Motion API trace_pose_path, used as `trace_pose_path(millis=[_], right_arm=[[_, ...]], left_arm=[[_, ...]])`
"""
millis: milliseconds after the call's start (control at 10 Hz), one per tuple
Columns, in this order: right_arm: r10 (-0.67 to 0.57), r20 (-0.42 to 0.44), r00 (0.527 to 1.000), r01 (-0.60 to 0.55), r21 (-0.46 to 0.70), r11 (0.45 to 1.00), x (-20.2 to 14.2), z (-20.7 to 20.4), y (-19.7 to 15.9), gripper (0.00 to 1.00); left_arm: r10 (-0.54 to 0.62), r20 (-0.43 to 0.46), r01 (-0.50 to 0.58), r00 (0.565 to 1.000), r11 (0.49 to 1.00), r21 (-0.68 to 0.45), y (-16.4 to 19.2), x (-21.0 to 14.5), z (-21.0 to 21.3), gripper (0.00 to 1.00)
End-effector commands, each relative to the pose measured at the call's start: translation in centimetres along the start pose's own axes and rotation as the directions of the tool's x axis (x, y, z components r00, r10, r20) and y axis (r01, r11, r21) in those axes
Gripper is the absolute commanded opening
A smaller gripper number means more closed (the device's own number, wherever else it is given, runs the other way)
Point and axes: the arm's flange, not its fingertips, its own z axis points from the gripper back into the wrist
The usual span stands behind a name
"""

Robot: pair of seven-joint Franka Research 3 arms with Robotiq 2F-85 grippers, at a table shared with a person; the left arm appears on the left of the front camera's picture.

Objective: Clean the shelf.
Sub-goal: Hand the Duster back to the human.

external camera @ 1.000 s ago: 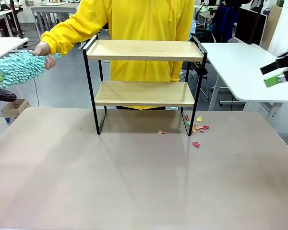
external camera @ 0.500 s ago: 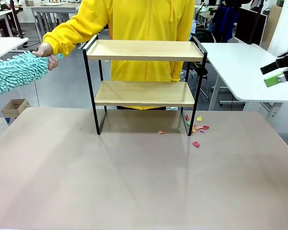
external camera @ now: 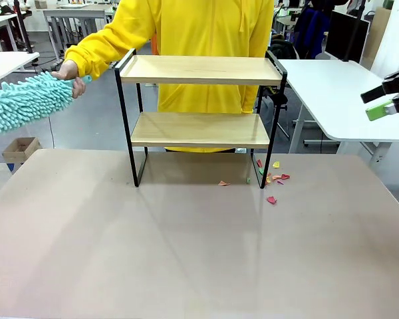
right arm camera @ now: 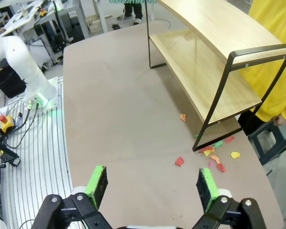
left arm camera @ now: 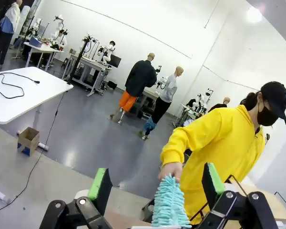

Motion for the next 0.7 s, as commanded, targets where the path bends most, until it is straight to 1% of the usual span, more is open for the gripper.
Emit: trace_pose_path(millis=[0, 600], right_arm=[[0.008, 0.004, 1.000, -0.008, 0.004, 1.000, 0.05, 0.07, -0.10, 1.00], [0.008, 0.004, 1.000, -0.008, 0.004, 1.000, 0.05, 0.07, -0.10, 1.00]], left_arm=[[-0.005, 0.000, 0.005, 1.000, 1.000, -0.005, -0.93, -0.67, 0.14, 1.00], [-0.005, 0.000, 0.005, 1.000, 1.000, -0.005, -0.93, -0.67, 0.14, 1.00]])
